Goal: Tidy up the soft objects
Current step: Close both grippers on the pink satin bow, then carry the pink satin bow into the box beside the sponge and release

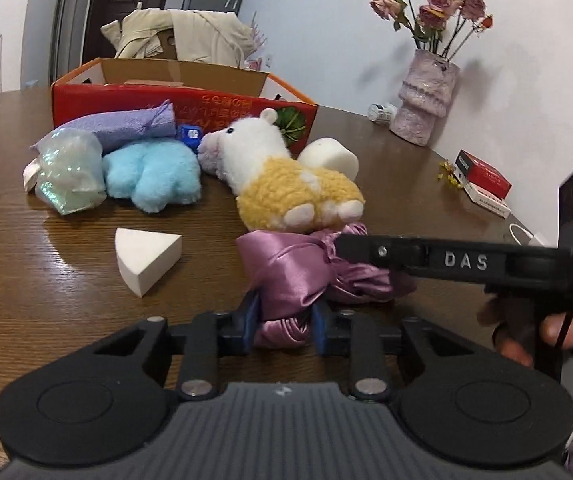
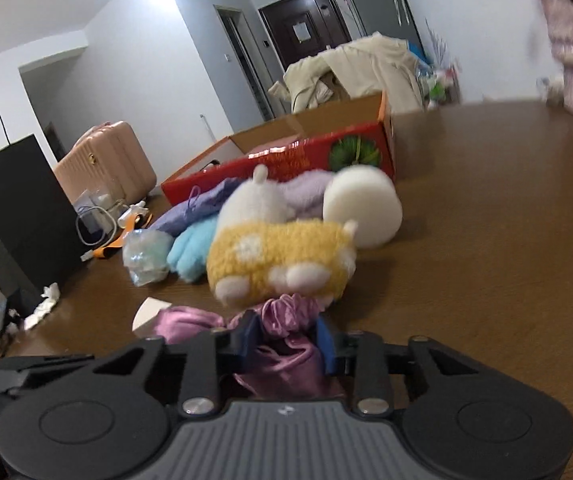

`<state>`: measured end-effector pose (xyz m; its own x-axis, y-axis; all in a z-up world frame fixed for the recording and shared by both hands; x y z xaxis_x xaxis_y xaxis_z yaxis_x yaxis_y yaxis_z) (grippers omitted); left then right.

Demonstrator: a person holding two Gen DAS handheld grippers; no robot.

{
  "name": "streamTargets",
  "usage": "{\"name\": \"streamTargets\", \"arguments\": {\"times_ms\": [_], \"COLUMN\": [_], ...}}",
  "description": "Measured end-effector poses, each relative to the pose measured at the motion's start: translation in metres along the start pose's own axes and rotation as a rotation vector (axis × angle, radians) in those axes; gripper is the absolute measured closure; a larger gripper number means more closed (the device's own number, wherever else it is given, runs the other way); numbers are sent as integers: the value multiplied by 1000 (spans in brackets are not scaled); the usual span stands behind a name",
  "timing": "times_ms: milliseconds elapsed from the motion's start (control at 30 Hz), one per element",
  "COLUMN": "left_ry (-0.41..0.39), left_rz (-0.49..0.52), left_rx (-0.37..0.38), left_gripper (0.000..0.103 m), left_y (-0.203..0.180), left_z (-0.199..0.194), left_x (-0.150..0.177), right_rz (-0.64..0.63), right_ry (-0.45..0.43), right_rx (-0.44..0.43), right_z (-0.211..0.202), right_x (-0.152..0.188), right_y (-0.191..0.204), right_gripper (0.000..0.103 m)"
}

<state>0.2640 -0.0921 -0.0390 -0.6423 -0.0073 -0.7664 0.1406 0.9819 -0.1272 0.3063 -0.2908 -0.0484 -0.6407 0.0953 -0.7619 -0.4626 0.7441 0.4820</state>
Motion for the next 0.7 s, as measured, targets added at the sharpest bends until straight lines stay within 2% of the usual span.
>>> {"name": "streamTargets", "arguments": {"times_ms": [100, 200, 367, 500, 600, 700], "left_ry": [0, -6, -41, -93, -147, -196], "left_rz": [-7, 14, 23, 36, 51, 80], "left_rx": [17, 12, 33, 67, 91, 109], "left_gripper": [84, 86, 87, 87, 87, 87], "left_y": [1, -2, -6, -11, -12, -12], "left_z": [0, -2, -23, -52, -71, -78], "left_x": [-1, -1, -1, -4, -20, -56], "right_rz": [31, 15, -24, -39, -76, -123], "right_ry": [-11, -16, -37, -92, -152, -190], "right_rx": [-40, -35, -13, -22, -25, -21], "right_z": [0, -2, -22, -50, -68, -76], "right_x": [4, 6, 9, 8, -4, -30], "right_y": [-3, 2, 20, 37, 53, 63], "right_gripper": [87, 91, 92, 92, 92, 92]}}
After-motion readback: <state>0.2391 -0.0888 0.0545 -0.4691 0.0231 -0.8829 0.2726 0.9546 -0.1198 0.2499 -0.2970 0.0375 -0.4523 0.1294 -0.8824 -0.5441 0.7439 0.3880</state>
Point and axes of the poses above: each gripper's, at about its wrist camera, not at the fingertips, and z roughly the way its jaws point, y to its left, x to its underside, the point moved 3 cm from there along z, roughly the way its jaws point, and after that the axes turned 12 degrees about -x, right-handed, at the moved point
